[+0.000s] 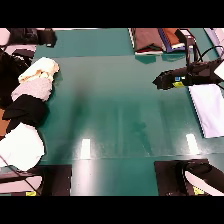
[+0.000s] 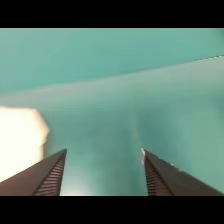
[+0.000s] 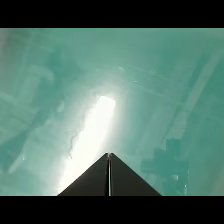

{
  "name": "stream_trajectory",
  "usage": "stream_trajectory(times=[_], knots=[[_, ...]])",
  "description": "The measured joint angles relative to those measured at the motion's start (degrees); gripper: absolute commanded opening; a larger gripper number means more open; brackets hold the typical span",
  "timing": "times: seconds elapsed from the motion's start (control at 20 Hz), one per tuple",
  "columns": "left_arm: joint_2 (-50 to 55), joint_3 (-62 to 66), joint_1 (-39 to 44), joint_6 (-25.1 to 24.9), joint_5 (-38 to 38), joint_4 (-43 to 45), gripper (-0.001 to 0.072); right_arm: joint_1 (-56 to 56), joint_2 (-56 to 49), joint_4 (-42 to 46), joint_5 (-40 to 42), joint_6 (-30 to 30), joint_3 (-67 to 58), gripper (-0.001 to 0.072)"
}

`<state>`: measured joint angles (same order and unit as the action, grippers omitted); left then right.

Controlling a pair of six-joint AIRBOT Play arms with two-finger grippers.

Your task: Fold the shirts.

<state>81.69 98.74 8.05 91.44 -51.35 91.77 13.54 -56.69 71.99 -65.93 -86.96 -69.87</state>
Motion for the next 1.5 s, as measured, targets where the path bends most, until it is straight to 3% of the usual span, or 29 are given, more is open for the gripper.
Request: stream_trajectory(times=[0.35, 0.65, 0.75, 0.8, 1.15, 1.5], knots=[[16.6, 0.0, -11.6, 1.5, 2.7, 2.9, 0.0571, 0.0, 0.0, 0.0, 0.0, 0.0, 0.0, 0.0015], [22.6, 0.0, -14.7, 1.7, 9.4, 2.4, 0.0553, 0.0, 0.0, 0.0, 0.0, 0.0, 0.0, 0.0015], [23.3, 0.0, -14.9, 1.7, 10.6, 2.2, 0.0162, 0.0, 0.0, 0.0, 0.0, 0.0, 0.0, 0.0015], [23.4, 0.0, -15.0, 1.7, 10.8, 2.2, 0.0026, 0.0, 0.0, 0.0, 0.0, 0.0, 0.0, 0.0015], [18.8, 8.4, -14.7, 1.7, 3.7, 1.8, 0.0023, 0.0, 0.0, 1.2, 0.7, 0.0, -5.8, 0.0015], [-4.7, 18.4, -5.9, -3.1, 2.0, 1.6, 0.0022, 0.0, 0.0, 7.8, 1.7, 0.0, -22.6, 0.0014]])
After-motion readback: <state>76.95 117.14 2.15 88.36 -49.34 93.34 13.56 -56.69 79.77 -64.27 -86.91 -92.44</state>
